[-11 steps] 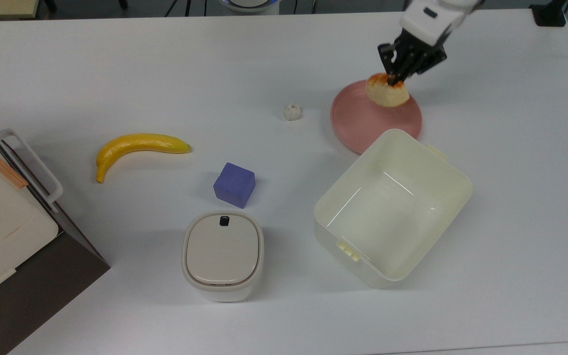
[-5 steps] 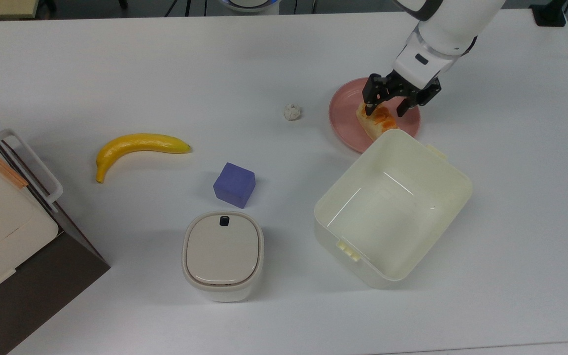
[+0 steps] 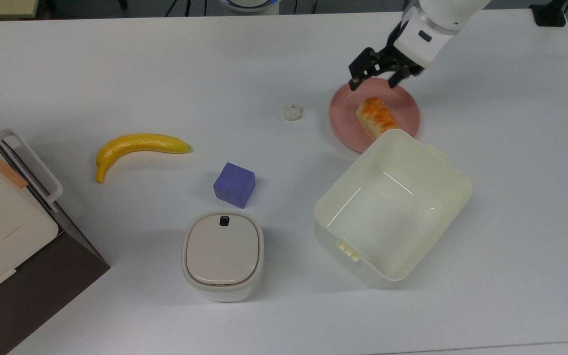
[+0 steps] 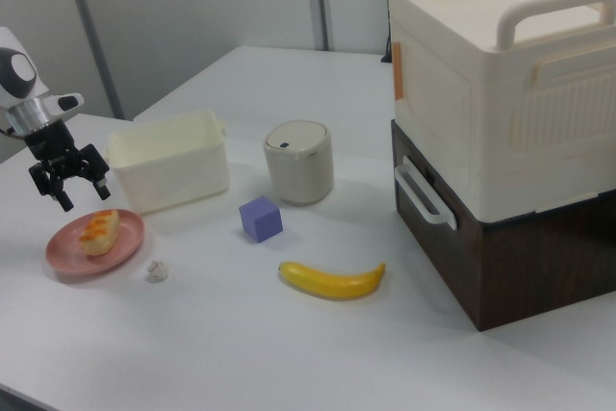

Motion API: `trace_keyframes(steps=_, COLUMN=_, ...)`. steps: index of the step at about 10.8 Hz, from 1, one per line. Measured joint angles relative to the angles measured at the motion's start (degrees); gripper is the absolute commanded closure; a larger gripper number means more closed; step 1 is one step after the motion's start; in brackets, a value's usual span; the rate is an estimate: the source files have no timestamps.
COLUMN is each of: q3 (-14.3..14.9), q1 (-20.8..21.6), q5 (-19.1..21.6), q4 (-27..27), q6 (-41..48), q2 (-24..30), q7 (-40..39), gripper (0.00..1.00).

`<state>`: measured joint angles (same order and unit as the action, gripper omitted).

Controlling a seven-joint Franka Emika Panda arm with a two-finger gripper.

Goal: Put the bread on a plate

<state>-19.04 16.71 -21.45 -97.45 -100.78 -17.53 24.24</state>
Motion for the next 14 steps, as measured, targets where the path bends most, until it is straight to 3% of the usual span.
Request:
trace_keyframes(steps=3, q3=2.0, q1=-3.4, q5=-0.3, q4=0.0, q6=8.7, q2=2.4, q7=-18.7, gripper=0.00)
trace_keyframes(steps=5, q3=8.9, q1=-4.7, q5=0.1, q4=0.3, q6=10.0, q2=6.1, q7=-27.8, gripper=0.00)
trace_keyframes(steps=6, q3=13.1, q1=-5.1, q5=2.7, q4=1.7, q6=10.0, q2=7.8, q7=-29.2, gripper=0.00)
trace_keyframes(steps=8, q3=22.3, q1=-6.2, q5=12.6, q4=7.9, q6=10.0, q2=9.7, q7=-29.0, gripper=0.00)
trace_keyframes(steps=10, q3=29.6, q1=-6.9, q5=18.1, q4=12.7, q6=9.9, q2=10.2, q7=-26.6, gripper=0.00)
trace_keyframes(steps=14, q3=30.9, q1=-6.9, q5=18.7, q4=15.1, q6=8.6, q2=10.6, q7=-18.6, gripper=0.00)
